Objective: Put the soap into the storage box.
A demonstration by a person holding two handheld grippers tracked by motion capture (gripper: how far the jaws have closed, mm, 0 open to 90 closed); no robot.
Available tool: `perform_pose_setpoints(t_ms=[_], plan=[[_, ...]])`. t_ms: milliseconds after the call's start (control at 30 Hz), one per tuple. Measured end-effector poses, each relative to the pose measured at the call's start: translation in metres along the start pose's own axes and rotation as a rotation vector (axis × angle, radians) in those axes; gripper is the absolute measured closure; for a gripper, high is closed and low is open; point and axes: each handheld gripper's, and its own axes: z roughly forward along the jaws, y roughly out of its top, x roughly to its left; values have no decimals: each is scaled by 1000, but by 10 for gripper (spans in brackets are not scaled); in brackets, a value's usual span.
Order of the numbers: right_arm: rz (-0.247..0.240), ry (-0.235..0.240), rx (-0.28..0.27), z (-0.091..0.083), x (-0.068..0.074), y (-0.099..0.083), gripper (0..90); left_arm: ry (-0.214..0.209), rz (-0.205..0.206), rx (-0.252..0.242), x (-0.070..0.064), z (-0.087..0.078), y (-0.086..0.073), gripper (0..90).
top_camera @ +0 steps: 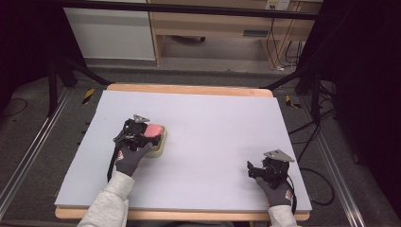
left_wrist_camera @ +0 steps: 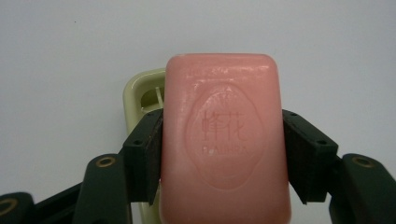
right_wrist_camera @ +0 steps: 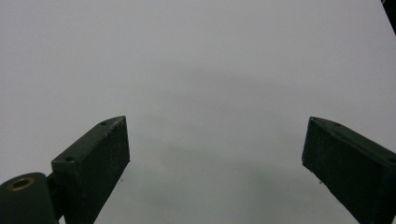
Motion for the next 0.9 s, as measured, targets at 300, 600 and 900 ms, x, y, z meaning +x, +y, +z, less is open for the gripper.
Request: perform_pose_setpoints(t_ms=[300,600,900], plan=[[-2,0,1,0,0,0,78,6,-8,22,3,8,-3,371],[2,-1,4,0,0,0,78,8,-13,42,3,14,-6,371],[2,-2,5,0,0,0,78,20,-19,59,2,18,-8,371]])
